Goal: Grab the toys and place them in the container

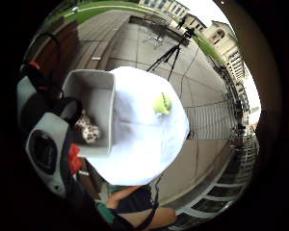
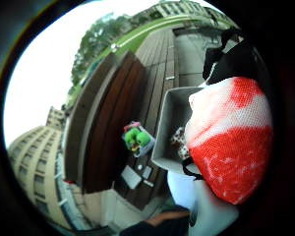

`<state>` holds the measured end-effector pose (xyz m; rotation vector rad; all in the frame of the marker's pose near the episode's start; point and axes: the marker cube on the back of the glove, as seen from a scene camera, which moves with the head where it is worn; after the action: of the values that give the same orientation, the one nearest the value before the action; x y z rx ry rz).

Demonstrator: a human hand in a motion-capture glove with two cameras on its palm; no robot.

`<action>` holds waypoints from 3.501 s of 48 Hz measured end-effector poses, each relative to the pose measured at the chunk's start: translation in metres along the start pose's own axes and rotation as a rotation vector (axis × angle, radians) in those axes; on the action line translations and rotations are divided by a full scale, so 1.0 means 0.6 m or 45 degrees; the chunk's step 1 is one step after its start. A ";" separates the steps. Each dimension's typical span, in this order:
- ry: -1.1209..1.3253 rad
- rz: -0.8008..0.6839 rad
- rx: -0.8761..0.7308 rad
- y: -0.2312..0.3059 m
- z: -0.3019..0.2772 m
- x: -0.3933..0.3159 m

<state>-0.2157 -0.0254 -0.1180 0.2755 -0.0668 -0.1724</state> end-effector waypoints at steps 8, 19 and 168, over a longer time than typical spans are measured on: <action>0.015 -0.029 -0.065 -0.014 0.051 -0.039; 0.069 -0.028 -0.067 -0.021 0.110 -0.055; 0.198 0.461 -0.141 -0.011 0.153 0.499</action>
<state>0.0694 -0.1095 -0.0192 0.1616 0.0477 0.2051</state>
